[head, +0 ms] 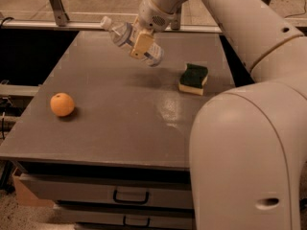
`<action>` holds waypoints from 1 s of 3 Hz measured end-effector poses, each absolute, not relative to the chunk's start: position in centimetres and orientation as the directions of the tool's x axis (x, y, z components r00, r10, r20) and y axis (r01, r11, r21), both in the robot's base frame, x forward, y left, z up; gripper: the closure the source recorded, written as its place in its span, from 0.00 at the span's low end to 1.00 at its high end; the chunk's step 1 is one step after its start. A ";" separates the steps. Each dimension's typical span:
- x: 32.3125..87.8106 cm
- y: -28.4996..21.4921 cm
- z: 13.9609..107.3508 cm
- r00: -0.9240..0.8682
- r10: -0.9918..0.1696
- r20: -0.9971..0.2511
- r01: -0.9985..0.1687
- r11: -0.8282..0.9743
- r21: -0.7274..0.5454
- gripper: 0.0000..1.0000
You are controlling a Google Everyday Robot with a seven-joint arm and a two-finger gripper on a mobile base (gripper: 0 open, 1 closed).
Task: Knock blue plastic bottle over
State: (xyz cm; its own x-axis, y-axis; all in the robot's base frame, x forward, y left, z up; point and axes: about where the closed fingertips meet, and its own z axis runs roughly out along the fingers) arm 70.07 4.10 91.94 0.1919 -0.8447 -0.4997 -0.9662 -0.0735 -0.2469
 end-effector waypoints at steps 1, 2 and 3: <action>67.0 3.6 89.9 0.281 -0.890 -0.360 -0.958 -0.236 -0.165 0.83; 65.6 3.9 88.8 0.358 -0.888 -0.290 -0.934 -0.336 -0.123 0.59; 65.1 4.5 88.2 0.405 -0.875 -0.265 -0.914 -0.389 -0.112 0.37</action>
Offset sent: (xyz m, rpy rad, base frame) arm -0.0695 -0.0072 -0.0384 -0.3807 0.1160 0.3479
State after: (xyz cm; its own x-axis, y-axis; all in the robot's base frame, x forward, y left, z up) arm 65.14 4.51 88.23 0.4049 -0.8750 -0.2655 -0.9144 -0.3892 -0.1117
